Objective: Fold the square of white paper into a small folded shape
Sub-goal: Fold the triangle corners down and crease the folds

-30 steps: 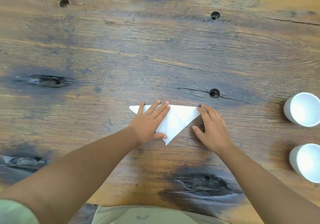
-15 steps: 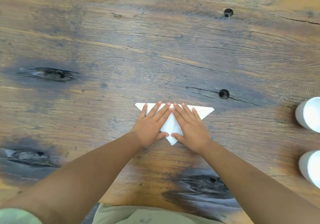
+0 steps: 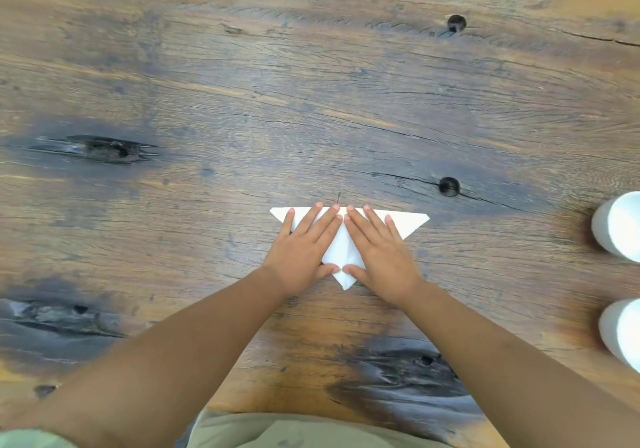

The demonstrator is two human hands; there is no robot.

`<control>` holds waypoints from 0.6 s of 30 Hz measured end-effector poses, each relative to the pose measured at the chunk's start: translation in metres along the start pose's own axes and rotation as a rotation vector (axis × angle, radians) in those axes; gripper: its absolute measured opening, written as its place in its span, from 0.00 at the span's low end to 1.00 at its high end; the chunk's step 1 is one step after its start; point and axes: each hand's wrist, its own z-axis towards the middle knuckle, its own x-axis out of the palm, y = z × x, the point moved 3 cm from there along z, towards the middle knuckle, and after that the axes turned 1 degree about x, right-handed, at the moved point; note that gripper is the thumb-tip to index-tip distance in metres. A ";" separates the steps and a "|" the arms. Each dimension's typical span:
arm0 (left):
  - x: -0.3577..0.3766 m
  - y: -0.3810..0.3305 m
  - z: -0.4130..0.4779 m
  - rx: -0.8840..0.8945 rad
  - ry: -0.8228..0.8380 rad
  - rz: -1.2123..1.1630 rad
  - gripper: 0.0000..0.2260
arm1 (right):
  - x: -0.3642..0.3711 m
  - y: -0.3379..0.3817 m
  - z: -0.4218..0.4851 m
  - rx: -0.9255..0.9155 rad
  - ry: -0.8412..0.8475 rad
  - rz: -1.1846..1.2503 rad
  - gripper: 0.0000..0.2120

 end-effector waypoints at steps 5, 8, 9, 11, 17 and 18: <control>-0.001 0.003 -0.007 -0.058 -0.033 -0.047 0.41 | 0.002 0.000 0.000 -0.004 0.007 -0.010 0.41; 0.000 0.013 -0.017 -0.092 -0.040 -0.039 0.42 | 0.001 0.001 0.000 -0.007 0.015 -0.010 0.41; 0.000 0.017 -0.020 -0.102 -0.042 -0.033 0.42 | 0.000 0.002 0.000 -0.007 0.013 -0.011 0.41; 0.000 0.024 -0.026 -0.122 -0.042 -0.029 0.42 | -0.001 0.002 0.000 -0.003 0.012 -0.014 0.42; 0.007 0.037 -0.047 -0.263 -0.065 -0.100 0.43 | -0.001 0.003 0.001 0.011 0.021 -0.030 0.42; 0.008 0.040 -0.051 -0.281 -0.064 -0.107 0.44 | -0.001 0.003 0.001 0.012 0.024 -0.034 0.42</control>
